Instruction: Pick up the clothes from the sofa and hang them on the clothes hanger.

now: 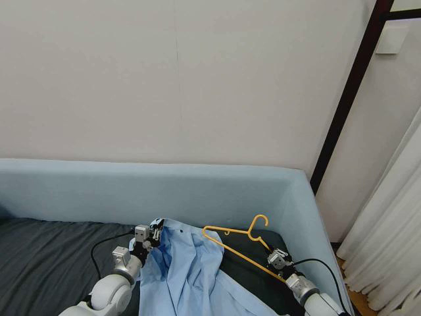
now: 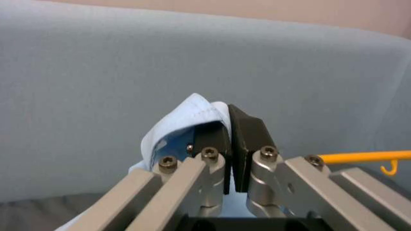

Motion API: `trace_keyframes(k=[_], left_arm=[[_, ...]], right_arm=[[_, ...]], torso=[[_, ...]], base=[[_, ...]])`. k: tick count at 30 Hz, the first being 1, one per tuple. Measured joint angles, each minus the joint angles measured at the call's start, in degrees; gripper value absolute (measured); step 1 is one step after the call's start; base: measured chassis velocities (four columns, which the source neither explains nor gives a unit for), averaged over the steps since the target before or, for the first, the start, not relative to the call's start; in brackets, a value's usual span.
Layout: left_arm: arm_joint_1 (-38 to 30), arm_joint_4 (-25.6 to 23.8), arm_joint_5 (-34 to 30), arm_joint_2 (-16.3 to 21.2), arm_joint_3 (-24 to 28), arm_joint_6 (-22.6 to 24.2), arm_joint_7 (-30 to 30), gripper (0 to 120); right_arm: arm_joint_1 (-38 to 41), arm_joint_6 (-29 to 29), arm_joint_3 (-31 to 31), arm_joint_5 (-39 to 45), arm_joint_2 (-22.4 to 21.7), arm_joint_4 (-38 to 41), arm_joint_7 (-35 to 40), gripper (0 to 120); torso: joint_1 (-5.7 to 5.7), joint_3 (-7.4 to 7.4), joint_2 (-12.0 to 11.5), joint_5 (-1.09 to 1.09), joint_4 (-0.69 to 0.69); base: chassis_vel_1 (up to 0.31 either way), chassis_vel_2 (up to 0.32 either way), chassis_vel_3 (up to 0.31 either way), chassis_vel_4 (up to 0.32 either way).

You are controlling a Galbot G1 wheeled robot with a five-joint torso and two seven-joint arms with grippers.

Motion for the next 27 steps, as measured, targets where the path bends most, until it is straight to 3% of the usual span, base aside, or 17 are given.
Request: trace_keyframes(k=[7, 15, 27], left_arm=[[-0.46, -1.59, 0.25, 0.16, 1.33, 0.55, -0.17, 0], [0.61, -6.17, 0.28, 2.55, 2.2, 1.09, -0.32, 0], [0.56, -6.78, 1.67, 2.84, 4.17, 1.09, -0.25, 0]], right_arm=[[2.89, 0.68, -6.39, -1.01, 1.27, 0.15, -0.34, 5], [6.1, 0.53, -9.1, -0.83, 2.73, -1.55, 0.04, 5], [8.86, 1.11, -12.66, 0.33, 3.3, -1.09, -0.32, 5]], torso=[[0.0, 0.01, 0.0, 0.02, 0.01], [0.0, 0.01, 0.0, 0.02, 0.01], [0.0, 0.01, 0.0, 0.02, 0.01]], base=[[0.0, 0.0, 0.0, 0.0], [0.0, 0.0, 0.0, 0.0], [0.0, 0.0, 0.0, 0.0]])
